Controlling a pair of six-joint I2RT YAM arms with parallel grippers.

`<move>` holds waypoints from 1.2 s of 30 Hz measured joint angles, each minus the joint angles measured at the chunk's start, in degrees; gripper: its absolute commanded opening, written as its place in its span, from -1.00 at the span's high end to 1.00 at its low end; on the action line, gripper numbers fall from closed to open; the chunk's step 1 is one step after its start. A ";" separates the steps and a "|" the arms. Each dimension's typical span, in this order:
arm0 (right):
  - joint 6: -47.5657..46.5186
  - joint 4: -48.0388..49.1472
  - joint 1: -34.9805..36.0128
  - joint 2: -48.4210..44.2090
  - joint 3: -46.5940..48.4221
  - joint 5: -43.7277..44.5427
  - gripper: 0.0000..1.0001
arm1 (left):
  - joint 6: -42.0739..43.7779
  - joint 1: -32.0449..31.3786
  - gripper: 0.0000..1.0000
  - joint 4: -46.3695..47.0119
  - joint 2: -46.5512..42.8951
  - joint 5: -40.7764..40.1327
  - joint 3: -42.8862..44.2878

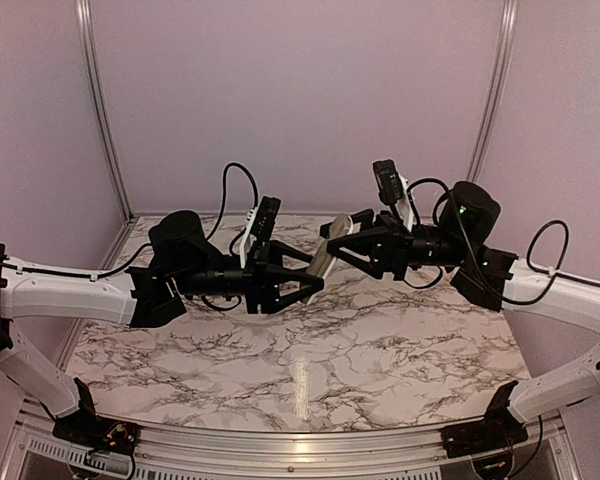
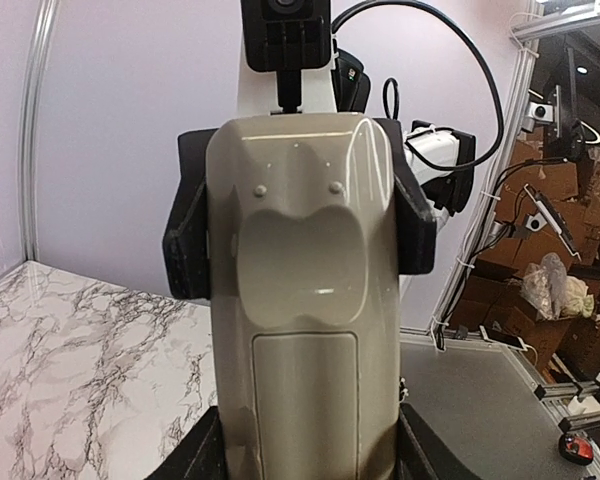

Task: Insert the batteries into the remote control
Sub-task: Pass from the left arm to the right, then place the remote control at the center of the board.

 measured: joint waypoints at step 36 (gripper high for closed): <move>6.32 -42.27 -2.84 35.91 23.56 26.97 0.74 | -5.31 8.17 -0.98 -17.31 -20.04 -43.54 -17.57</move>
